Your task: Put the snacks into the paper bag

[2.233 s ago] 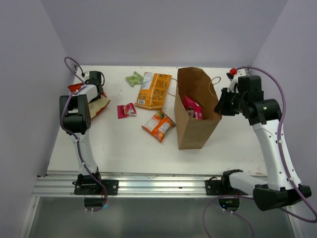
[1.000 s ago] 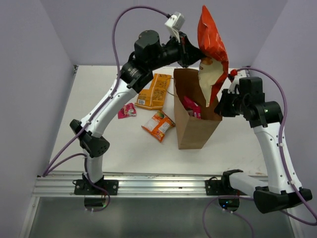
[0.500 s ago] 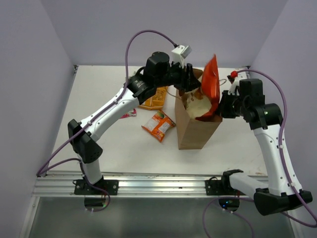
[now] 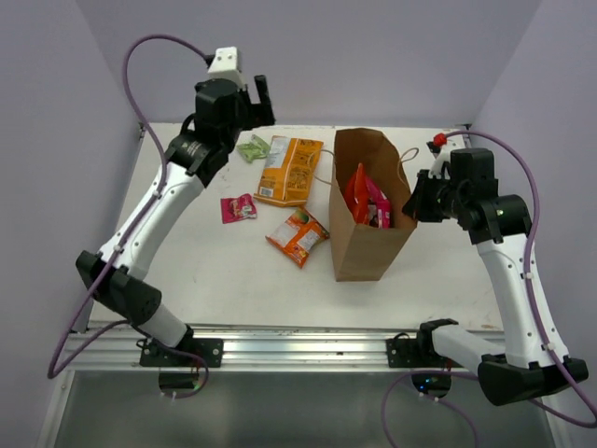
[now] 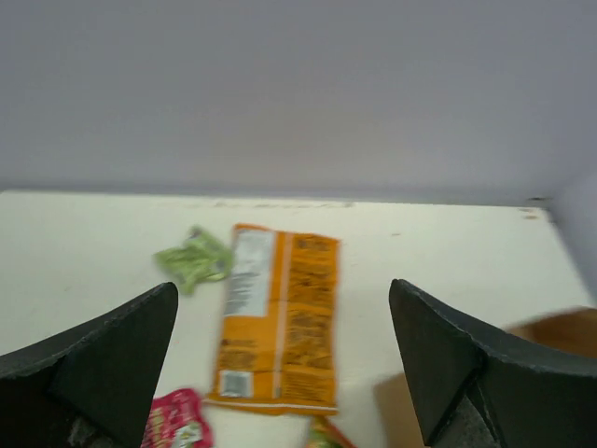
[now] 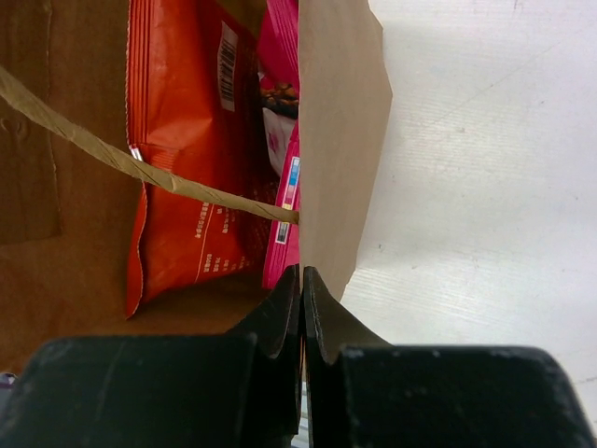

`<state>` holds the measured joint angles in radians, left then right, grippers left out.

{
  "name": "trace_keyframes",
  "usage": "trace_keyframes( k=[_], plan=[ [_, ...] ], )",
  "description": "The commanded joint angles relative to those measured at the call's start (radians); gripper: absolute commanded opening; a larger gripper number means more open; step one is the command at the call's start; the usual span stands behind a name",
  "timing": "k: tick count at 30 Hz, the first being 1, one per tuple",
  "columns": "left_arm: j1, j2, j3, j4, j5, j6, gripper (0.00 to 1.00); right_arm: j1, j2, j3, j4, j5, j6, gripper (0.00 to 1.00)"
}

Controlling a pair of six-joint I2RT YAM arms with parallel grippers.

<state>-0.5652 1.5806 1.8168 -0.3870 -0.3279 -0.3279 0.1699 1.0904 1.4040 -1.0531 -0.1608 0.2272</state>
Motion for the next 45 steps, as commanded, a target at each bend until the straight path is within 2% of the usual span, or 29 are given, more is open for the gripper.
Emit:
trace_keyframes(
  k=[1, 3, 8, 12, 18, 28, 29, 30, 31, 32, 33, 37, 40, 42, 45],
  plan=[
    [0.154, 0.159, -0.18, -0.116, -0.079, -0.042, 1.0, 0.002, -0.006, -0.004, 0.022, -0.037, -0.005, 0.0],
    [0.177, 0.244, -0.203, -0.138, -0.074, -0.042, 0.99, 0.003, -0.006, 0.001, 0.019, -0.04, -0.005, 0.0],
    [0.18, 0.35, -0.286, -0.023, -0.022, -0.003, 1.0, 0.003, -0.003, 0.004, 0.016, -0.034, -0.006, 0.0],
    [0.182, 0.39, -0.321, 0.112, 0.096, 0.027, 1.0, 0.003, 0.0, 0.004, 0.018, -0.039, -0.002, 0.0],
    [0.182, 0.47, -0.255, 0.204, 0.145, 0.049, 1.0, 0.003, 0.011, 0.006, 0.011, -0.042, 0.0, 0.0],
    [0.18, 0.663, -0.203, 0.178, 0.21, 0.041, 0.98, 0.002, 0.043, 0.049, -0.002, -0.036, -0.006, 0.0],
    [0.18, 0.674, -0.208, 0.175, 0.216, 0.043, 0.91, 0.003, 0.048, 0.058, -0.004, -0.036, -0.008, 0.0],
    [0.18, 0.673, -0.214, 0.181, 0.231, 0.043, 0.77, 0.002, 0.048, 0.059, -0.001, -0.036, -0.008, 0.0],
    [0.18, 0.673, -0.215, 0.183, 0.236, 0.043, 0.56, 0.003, 0.054, 0.059, -0.002, -0.037, -0.008, 0.0],
    [0.18, 0.665, -0.221, 0.186, 0.243, 0.041, 0.08, 0.003, 0.055, 0.058, 0.002, -0.04, -0.008, 0.0],
    [0.18, 0.662, -0.221, 0.186, 0.24, 0.036, 0.0, 0.002, 0.057, 0.056, 0.005, -0.042, -0.005, 0.0],
    [0.18, 0.576, -0.226, 0.18, 0.222, 0.024, 0.0, 0.003, 0.065, 0.046, 0.018, -0.054, 0.007, 0.0],
    [0.18, 0.429, -0.179, 0.171, 0.213, 0.012, 0.0, 0.003, 0.068, 0.046, 0.022, -0.054, 0.009, 0.0],
    [0.179, 0.32, -0.113, 0.162, 0.234, -0.01, 0.0, 0.003, 0.071, 0.046, 0.024, -0.052, 0.008, 0.0],
    [0.166, 0.246, 0.089, 0.151, 0.321, -0.025, 0.0, 0.003, 0.071, 0.044, 0.024, -0.055, 0.011, 0.0]
  ],
)
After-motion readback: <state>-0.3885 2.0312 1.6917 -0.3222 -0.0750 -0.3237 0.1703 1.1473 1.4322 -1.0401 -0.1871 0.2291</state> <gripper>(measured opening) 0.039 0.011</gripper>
